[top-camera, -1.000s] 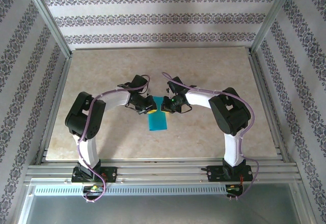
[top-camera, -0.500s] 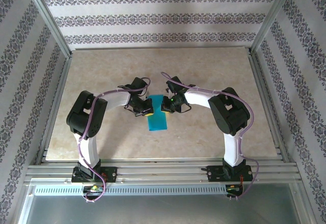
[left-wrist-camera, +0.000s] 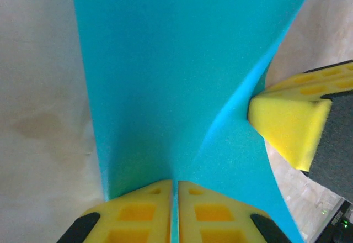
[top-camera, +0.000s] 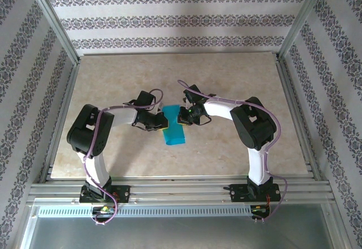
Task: Fold a paper plane with a square sheet of paper (pick it up from the middle)
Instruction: First fold the square sheet of paper in half at the center of the table.
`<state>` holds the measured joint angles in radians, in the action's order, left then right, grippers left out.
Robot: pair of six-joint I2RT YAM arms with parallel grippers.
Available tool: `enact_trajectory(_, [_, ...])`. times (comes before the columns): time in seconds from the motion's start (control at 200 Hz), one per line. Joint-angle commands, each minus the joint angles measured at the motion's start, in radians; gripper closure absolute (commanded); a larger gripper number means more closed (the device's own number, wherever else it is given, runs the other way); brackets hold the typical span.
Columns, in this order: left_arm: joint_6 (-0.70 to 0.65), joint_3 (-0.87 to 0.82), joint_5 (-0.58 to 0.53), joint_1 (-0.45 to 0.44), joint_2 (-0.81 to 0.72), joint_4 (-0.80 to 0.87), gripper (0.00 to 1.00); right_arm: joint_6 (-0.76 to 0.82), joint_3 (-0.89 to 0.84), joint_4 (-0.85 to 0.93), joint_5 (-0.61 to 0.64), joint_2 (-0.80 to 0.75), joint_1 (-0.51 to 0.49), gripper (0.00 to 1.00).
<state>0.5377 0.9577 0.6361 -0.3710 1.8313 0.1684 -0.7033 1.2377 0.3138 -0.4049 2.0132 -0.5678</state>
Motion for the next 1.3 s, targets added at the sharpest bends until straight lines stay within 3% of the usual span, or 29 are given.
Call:
enact_trajectory(0.0, [-0.007,0.001,0.013,0.018,-0.083,0.031,0.85,0.01,-0.048,0.13,0.166,0.097,-0.002,0.9])
enact_trajectory(0.235, [0.159,-0.084,0.065,0.006,-0.127,-0.117,0.88,0.01,-0.043,0.133,0.164,0.103,-0.004,0.9])
enact_trajectory(0.435, [0.183,-0.127,0.055,-0.03,-0.096,-0.116,0.93,0.004,-0.044,0.131,0.164,0.107,-0.005,0.91])
enact_trajectory(0.63, [0.09,-0.134,0.024,-0.034,-0.073,-0.002,0.97,-0.002,-0.044,0.133,0.169,0.113,-0.004,0.91])
enact_trajectory(0.819, [-0.076,-0.139,-0.105,-0.019,-0.09,0.184,0.99,-0.008,-0.045,0.131,0.173,0.117,-0.004,0.91])
enact_trajectory(0.899, [-0.087,-0.136,-0.09,-0.009,-0.13,0.199,1.0,-0.01,-0.044,0.131,0.175,0.117,-0.004,0.91])
enact_trajectory(1.104, [0.094,-0.175,0.05,-0.046,-0.251,-0.013,0.98,-0.016,-0.041,0.129,0.172,0.119,-0.003,0.91])
enact_trajectory(1.209, [0.202,-0.203,0.056,-0.082,-0.228,-0.12,0.98,-0.027,-0.048,0.117,0.167,0.12,-0.002,0.91])
enact_trajectory(1.294, [0.209,-0.189,0.033,-0.099,-0.18,-0.104,0.98,-0.03,-0.053,0.111,0.167,0.12,-0.003,0.91])
